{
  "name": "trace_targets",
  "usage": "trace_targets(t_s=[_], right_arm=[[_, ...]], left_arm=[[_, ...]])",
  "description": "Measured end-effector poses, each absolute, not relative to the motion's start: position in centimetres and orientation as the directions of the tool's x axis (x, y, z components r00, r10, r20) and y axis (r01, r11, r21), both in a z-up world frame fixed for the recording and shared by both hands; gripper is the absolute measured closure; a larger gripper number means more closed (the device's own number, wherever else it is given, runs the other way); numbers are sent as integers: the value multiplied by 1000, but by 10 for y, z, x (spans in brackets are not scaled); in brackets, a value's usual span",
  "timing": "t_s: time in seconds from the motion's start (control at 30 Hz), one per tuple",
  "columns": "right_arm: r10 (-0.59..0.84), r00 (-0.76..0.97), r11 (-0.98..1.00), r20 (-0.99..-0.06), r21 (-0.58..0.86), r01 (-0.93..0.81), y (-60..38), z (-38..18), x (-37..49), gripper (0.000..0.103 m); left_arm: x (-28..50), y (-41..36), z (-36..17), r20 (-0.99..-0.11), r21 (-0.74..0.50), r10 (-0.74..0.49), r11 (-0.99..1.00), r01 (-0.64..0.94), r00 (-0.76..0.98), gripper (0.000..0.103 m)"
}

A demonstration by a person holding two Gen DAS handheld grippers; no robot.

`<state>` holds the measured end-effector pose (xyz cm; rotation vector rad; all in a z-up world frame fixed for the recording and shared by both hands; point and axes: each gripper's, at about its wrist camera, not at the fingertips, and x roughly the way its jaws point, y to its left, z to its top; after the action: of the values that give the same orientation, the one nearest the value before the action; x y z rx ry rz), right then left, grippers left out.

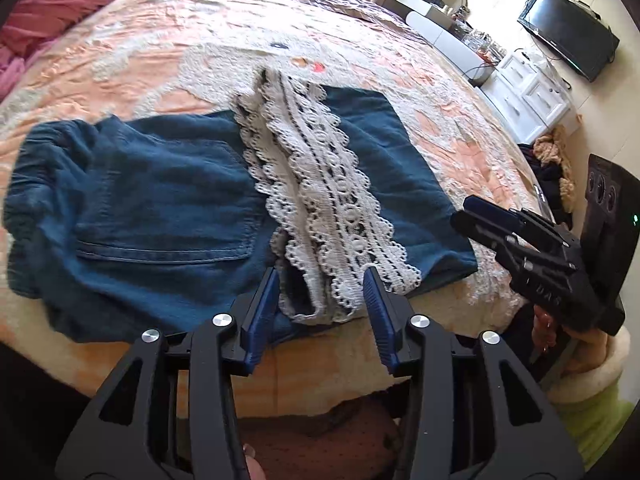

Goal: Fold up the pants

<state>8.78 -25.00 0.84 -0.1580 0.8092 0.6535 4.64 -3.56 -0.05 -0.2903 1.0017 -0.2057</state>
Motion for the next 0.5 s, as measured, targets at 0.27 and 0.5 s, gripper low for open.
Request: trace_targets(t_s=[0.27, 0.5], right_arm=[[373, 479, 764, -794, -30, -644, -214, -18, 82, 62], [437, 490, 761, -755, 19, -649, -223, -6, 80, 54]], left_arm=[[43, -30, -6, -820, -287, -254, 958, 16, 513, 55], [29, -18, 6, -803, -283, -228, 959, -16, 550, 45]])
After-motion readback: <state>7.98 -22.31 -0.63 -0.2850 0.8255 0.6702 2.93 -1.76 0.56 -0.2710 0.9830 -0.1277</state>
